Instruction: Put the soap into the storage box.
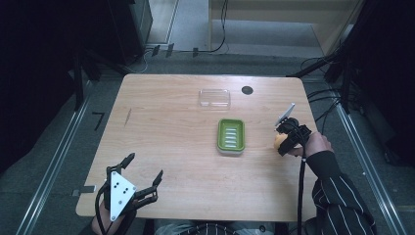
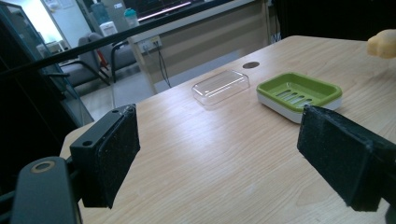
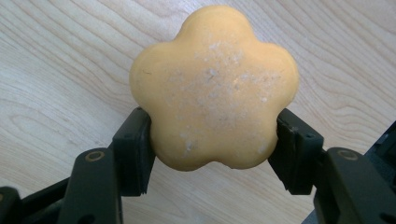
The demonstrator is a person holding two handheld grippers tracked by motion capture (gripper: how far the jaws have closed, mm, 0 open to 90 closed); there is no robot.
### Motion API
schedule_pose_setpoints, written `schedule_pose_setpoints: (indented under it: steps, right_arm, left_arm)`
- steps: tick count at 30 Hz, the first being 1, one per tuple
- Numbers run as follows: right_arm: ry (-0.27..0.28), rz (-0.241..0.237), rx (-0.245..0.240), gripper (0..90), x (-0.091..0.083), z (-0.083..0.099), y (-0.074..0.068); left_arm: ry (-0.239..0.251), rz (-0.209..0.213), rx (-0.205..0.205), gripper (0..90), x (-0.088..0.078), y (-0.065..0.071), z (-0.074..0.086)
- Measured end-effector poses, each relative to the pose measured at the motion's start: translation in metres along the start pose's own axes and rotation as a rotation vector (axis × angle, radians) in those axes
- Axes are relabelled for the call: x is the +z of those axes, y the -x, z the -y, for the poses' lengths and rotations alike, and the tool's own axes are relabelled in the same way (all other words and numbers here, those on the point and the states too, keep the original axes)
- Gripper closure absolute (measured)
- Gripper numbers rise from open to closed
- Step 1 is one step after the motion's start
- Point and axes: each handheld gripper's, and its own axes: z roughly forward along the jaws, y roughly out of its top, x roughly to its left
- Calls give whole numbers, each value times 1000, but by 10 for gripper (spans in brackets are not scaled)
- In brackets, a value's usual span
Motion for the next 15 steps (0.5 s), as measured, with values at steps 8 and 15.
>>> schedule_pose_setpoints:
  steps: [8,15]
  right_arm:
    - [9,8,-20,401,-4,-9,-2]
    - [24,18,-33,401,-7,-17,-3]
  left_arm:
    - [-2,-1,0,135,0,0,0]
    - [-3,2,0,135,0,0,0]
